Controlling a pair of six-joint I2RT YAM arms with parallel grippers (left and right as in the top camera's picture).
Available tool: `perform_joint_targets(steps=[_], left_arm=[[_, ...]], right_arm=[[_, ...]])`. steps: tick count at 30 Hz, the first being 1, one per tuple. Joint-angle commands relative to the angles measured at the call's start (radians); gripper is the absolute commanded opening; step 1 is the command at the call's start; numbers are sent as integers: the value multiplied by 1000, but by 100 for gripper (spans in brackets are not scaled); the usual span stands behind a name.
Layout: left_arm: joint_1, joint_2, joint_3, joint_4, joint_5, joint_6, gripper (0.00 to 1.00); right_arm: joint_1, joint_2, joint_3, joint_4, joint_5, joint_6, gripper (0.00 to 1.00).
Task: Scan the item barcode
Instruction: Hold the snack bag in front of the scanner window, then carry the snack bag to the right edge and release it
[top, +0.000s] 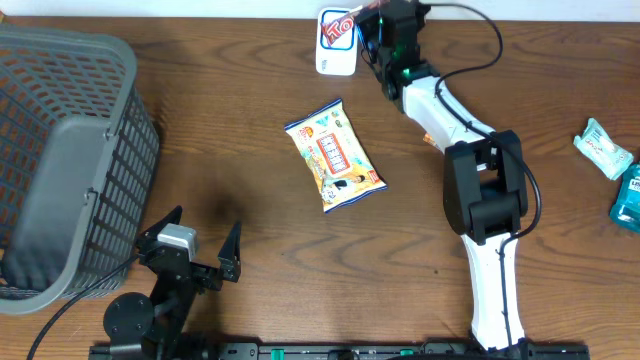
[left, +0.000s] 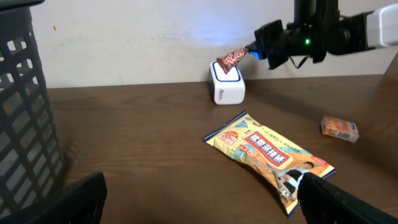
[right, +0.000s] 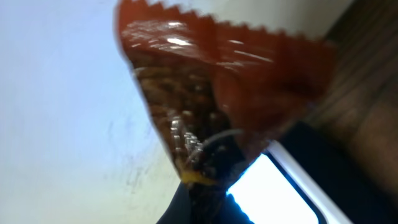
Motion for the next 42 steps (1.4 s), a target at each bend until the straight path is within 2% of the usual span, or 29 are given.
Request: perform_joint_targets(steps=[1, 5, 12, 20, 27, 33, 38, 40, 42], left_arm=[[-4, -2, 5, 1, -5, 14, 98], [-4, -2, 5, 1, -5, 14, 98], [-4, -2, 5, 1, -5, 14, 98], [-4, -2, 5, 1, -5, 14, 98], [-4, -2, 5, 1, -6, 14, 98], [-4, -2, 5, 1, -5, 14, 98], [-4, -2, 5, 1, -5, 14, 98], [-4, -2, 5, 1, -6, 14, 98], [-4, -2, 5, 1, -5, 14, 98]], right_arm=[[-1, -18, 90, -90, -32, -122, 2], [-29, -74, 175, -341, 2, -262, 2], [-126, -220, 182, -701, 180, -400, 1], [-381, -274, 175, -1069, 404, -463, 1], [-581, -246, 68, -1074, 578, -464, 1], [-717, -237, -79, -987, 561, -463, 1], [-804, -237, -106, -981, 551, -468, 1], [-827, -238, -105, -982, 544, -477, 5], [-844, -243, -99, -987, 487, -513, 15]])
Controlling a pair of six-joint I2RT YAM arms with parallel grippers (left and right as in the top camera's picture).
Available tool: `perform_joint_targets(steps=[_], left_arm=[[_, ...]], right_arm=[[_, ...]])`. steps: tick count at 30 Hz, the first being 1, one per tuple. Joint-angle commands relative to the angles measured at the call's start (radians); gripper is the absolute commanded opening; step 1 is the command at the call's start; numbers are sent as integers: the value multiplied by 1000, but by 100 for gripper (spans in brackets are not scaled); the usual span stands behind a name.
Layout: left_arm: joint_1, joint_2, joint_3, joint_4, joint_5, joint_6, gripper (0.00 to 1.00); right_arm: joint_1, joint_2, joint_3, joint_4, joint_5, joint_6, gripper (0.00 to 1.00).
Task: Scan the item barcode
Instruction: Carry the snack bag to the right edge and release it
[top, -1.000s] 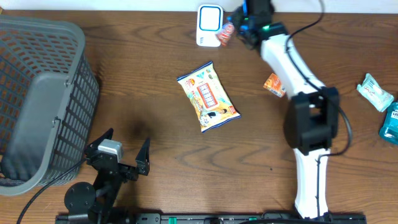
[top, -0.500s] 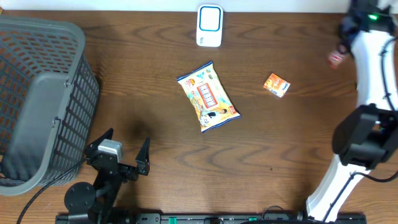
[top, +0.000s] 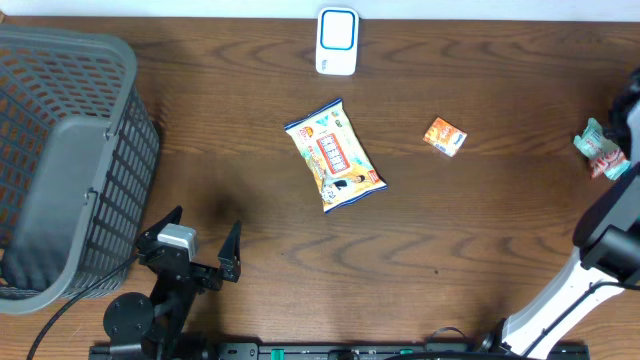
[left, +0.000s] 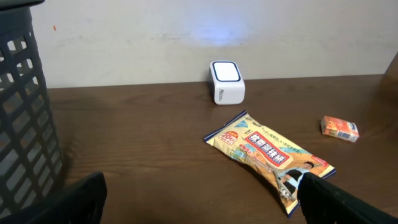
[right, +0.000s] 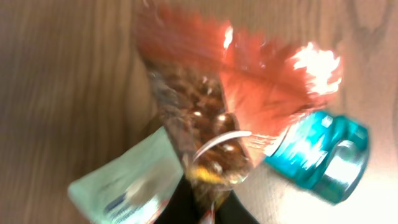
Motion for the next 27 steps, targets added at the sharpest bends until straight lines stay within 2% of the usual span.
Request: perform_joint_targets(steps=[1, 4, 7, 14, 19, 21, 24, 26, 27], left_arm=[[-4, -2, 5, 1, -6, 14, 98], [-4, -2, 5, 1, -5, 14, 98], [-4, -2, 5, 1, -5, 14, 98], [-4, -2, 5, 1, -6, 14, 98], [-4, -2, 5, 1, -5, 14, 98], [-4, -2, 5, 1, -5, 14, 98], [-4, -2, 5, 1, -5, 14, 98], [-4, -2, 5, 1, -6, 14, 98], [-4, -2, 5, 1, -5, 14, 98]], right_arm=[[-28, -10, 16, -3, -79, -75, 22], [-41, -45, 41, -5, -229, -139, 50], [-41, -111, 67, -20, -369, -152, 67], [5, -340, 73, -66, -746, -151, 68], [115, -452, 72, -109, -767, -152, 71], [167, -468, 72, -116, -764, -152, 75], [247, -466, 71, -117, -763, -152, 87], [298, -455, 61, -130, -742, -152, 91], [340, -439, 39, -153, -719, -144, 99]])
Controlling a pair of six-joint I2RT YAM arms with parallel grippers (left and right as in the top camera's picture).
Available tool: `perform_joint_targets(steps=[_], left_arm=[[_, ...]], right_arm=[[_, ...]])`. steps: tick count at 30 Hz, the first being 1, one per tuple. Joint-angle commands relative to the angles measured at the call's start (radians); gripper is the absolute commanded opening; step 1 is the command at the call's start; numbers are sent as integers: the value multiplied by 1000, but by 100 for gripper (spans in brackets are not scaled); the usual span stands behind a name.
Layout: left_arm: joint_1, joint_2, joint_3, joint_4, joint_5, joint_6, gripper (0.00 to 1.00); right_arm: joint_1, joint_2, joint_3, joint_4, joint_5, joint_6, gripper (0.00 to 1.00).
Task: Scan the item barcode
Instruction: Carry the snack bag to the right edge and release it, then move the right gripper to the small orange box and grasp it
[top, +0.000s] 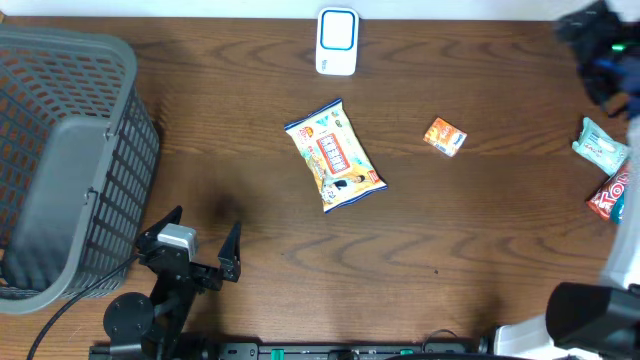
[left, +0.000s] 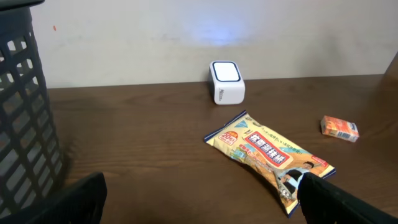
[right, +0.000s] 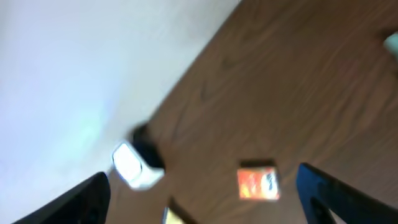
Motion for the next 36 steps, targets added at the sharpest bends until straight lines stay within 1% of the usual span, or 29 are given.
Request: perform_joint_targets(steps=[1, 4, 8, 9, 10, 13, 16, 19, 22, 26, 31, 36], left_arm=[[-4, -2, 5, 1, -5, 14, 98], [-4, -2, 5, 1, -5, 14, 98], [-4, -2, 5, 1, -5, 14, 98], [-4, -2, 5, 1, -5, 14, 98], [-4, -2, 5, 1, -5, 14, 98], [-4, -2, 5, 1, -5, 14, 98], [-4, -2, 5, 1, -5, 14, 98], [-4, -2, 5, 1, -5, 14, 98], [-4, -2, 5, 1, -5, 14, 98], [-4, -2, 5, 1, -5, 14, 98], [-4, -2, 5, 1, -5, 14, 98], [-4, -2, 5, 1, -5, 14, 98]], right_arm=[[83, 50, -52, -42, 28, 15, 99], [114, 91, -114, -56, 27, 48, 99], [119, 146, -219, -47, 19, 47, 99], [119, 158, -247, -32, 12, 46, 98], [119, 167, -283, -7, 5, 38, 95], [119, 180, -400, 119, -50, -7, 88], [117, 180, -512, 259, -119, -6, 83], [117, 180, -602, 372, -138, 5, 73], [117, 180, -679, 455, -129, 28, 70], [117, 180, -787, 625, -126, 66, 66], [117, 180, -893, 792, -102, 119, 54], [117, 180, -949, 868, -44, 119, 54]])
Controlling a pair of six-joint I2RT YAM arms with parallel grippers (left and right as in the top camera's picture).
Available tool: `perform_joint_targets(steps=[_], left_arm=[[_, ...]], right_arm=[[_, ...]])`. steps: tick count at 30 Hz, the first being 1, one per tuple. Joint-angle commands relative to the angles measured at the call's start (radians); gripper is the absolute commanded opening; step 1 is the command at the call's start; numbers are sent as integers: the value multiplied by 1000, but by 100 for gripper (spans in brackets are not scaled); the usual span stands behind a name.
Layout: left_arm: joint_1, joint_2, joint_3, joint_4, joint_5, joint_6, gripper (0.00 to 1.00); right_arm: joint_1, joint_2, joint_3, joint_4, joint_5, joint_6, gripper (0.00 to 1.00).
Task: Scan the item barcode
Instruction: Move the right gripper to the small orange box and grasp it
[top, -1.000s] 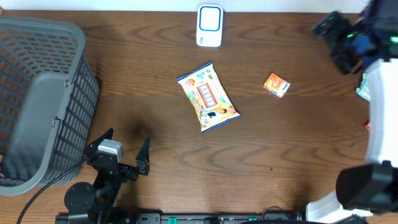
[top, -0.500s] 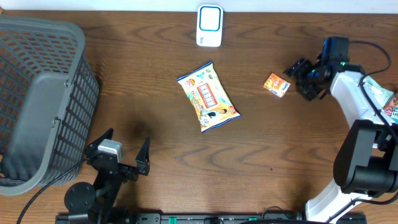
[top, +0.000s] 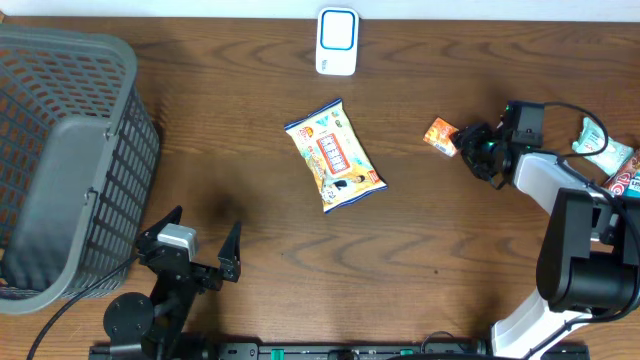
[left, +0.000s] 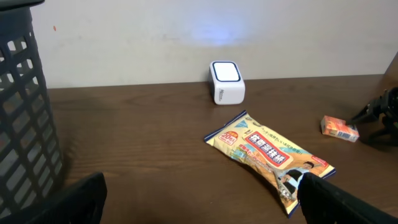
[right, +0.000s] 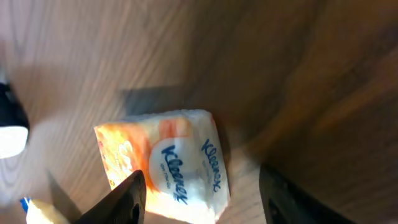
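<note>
The white scanner (top: 337, 40) stands at the table's far edge and shows in the left wrist view too (left: 226, 82). A small orange Kleenex pack (top: 443, 136) lies flat right of centre. My right gripper (top: 472, 150) is low on the table just right of it, open. In the right wrist view the Kleenex pack (right: 165, 165) lies just ahead of the spread fingertips of the right gripper (right: 200, 186), nearer the left finger. A yellow snack bag (top: 335, 155) lies at centre. My left gripper (top: 200, 245) rests open and empty at the near left.
A grey mesh basket (top: 60, 150) fills the left side. At the right edge lie a pale green pack (top: 600, 148) and a red snack bar (top: 625, 183). The right arm's cable loops above them.
My right gripper was open and high at the table's far right corner. Now it is down on the table beside the orange Kleenex pack, still open. The left arm has not moved.
My right gripper held a red snack bar over the scanner. Then it held the bar at the right edge, by the other packs. Then the bar lay there and the gripper was open and empty. Now the gripper is at the orange pack.
</note>
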Motion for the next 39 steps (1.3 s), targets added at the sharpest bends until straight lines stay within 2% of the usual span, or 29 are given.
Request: perform_joint_targets(steps=[1, 8, 10, 12, 14, 17, 18, 20, 24, 28, 34, 39], left_arm=[[-4, -2, 5, 1, -5, 14, 98], [-4, -2, 5, 1, -5, 14, 98], [-4, -2, 5, 1, -5, 14, 98], [-4, -2, 5, 1, -5, 14, 98], [-4, -2, 5, 1, -6, 14, 98], [-4, -2, 5, 1, -5, 14, 98], [-4, -2, 5, 1, -5, 14, 98], [-4, -2, 5, 1, -6, 14, 98], [-4, -2, 5, 1, -5, 14, 98], [-4, -2, 5, 1, -6, 14, 98], [-4, -2, 5, 1, -5, 14, 98], [-4, -2, 5, 1, -5, 14, 98]], right_arm=[[-1, -1, -42, 17, 51, 18, 54], [3, 19, -54, 66, 69, 18, 53], [6, 33, -54, 77, 64, 18, 45], [10, 53, -54, 75, 65, 17, 30], [19, 85, -54, 74, 46, 2, 27], [35, 140, -54, 76, 23, -29, 29], [41, 159, -54, 76, 23, -37, 26], [48, 188, -54, 76, 24, -40, 1], [45, 198, -54, 74, -12, -53, 1], [25, 129, -54, 33, -131, -66, 1], [39, -119, -54, -148, -157, -121, 1], [49, -351, -54, -341, -267, -51, 1]])
